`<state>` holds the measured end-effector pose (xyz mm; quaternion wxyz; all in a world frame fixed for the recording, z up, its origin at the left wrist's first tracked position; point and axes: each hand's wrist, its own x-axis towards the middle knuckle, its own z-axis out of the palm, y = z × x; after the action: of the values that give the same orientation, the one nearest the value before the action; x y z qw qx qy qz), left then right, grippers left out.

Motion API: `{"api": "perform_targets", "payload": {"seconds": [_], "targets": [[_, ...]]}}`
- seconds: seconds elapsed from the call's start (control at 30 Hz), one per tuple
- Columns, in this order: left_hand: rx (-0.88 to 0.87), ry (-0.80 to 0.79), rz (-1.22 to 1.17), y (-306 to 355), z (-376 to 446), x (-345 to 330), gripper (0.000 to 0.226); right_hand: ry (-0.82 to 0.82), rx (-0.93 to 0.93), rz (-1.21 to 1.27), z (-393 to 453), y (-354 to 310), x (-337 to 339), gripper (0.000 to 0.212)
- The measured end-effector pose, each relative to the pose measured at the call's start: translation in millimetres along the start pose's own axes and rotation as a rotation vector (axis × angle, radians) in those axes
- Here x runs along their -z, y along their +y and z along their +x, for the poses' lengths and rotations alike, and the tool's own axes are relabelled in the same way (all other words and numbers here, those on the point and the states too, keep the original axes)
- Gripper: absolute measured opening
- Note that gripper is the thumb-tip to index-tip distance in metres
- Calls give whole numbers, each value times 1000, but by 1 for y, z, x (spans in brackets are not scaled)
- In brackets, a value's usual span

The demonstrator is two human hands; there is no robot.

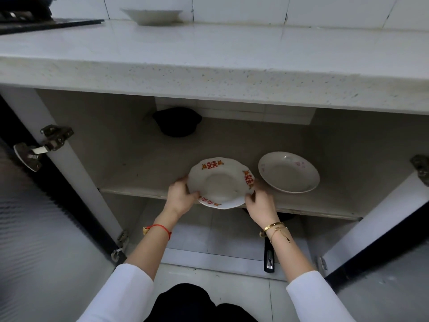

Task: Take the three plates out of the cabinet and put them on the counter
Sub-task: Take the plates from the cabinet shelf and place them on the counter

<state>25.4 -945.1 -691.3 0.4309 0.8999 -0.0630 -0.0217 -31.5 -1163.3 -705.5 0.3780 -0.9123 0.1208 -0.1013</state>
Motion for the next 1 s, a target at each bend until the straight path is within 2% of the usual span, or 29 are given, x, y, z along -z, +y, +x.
{"api": "perform_targets", "payload": {"seconds": [0.13,0.33,0.4,0.73,1.0], "targets": [[-1,12,-1,-1,-24,2,50,-23,27,50,-26,3,4,20],[-34,81,40,0,-69,10,65,36,115,113,-70,-2,13,53],[-40,105,31,2,-86,15,69,31,132,112,-84,-4,17,58],[-26,179,2,0,-164,30,72,22,191,141,-148,-9,22,63],[-22,218,-11,0,-192,37,72,-5,141,160,-170,-7,18,63]]}}
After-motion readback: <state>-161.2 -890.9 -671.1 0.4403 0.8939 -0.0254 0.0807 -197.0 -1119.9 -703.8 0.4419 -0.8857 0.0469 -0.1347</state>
